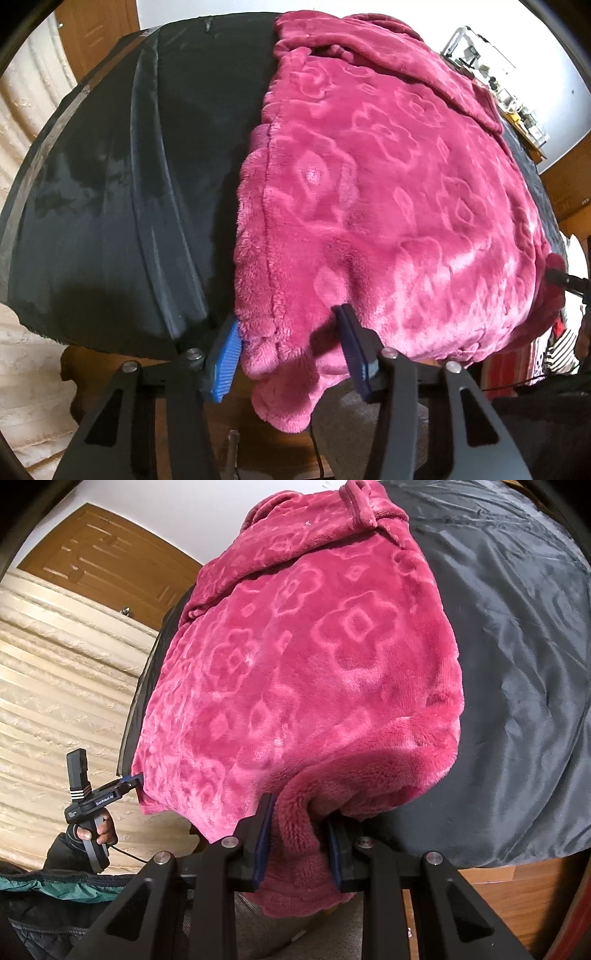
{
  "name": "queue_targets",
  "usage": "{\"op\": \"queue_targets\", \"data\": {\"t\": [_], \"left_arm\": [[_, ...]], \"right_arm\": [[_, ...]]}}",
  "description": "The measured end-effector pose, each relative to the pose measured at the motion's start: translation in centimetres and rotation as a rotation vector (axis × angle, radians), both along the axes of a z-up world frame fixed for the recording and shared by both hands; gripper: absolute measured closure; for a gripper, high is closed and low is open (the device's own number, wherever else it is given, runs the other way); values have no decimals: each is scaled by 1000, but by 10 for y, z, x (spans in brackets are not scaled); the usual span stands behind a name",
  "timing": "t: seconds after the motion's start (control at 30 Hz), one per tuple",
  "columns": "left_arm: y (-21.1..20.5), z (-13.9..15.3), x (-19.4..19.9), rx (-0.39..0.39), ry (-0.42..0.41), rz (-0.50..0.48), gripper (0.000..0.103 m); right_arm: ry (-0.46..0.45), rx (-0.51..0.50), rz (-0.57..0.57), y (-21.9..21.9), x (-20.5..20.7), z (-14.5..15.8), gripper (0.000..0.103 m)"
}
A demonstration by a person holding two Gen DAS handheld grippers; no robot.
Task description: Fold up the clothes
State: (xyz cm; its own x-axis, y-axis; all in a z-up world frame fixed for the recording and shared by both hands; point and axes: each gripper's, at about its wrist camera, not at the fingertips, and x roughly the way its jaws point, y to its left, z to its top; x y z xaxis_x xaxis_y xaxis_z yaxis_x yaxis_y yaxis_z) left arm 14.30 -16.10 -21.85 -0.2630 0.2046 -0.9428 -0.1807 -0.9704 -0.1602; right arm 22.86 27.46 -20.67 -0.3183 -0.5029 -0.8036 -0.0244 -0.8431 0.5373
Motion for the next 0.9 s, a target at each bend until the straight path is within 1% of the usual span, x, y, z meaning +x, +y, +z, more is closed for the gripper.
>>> {"op": "queue_targets", "data": {"t": [0.03, 0.07, 0.1, 0.13, 0.2, 0.3, 0.53, 0.73, 0.9], "left_arm": [[0, 1, -2, 3, -4, 5, 64], [1, 4, -3, 5, -4, 7, 69], [1, 7, -5, 8, -3, 10, 80], [1, 10, -7, 11, -3, 12, 82], [3, 19, -12, 20, 10, 14, 84], [22, 36, -44, 37, 44, 16, 85], [-17, 82, -42, 109, 105, 37, 85], [-51, 121, -39, 171, 157, 55, 85], [-36, 135, -56, 216, 173, 35, 85]], "right_arm": [[5, 5, 4, -1, 0, 1, 76], [13, 11, 8, -2, 0, 2, 76], [21, 13, 9, -3, 0, 4, 76], [32, 9, 6, -3, 0, 6, 76], [58, -4, -5, -2, -1, 13, 76], [118, -8, -13, -1, -6, 31, 76], [231, 14, -35, 4, -21, 69, 76], [264, 6, -62, 13, -32, 81, 76], [279, -3, -65, 11, -46, 85, 76]]}}
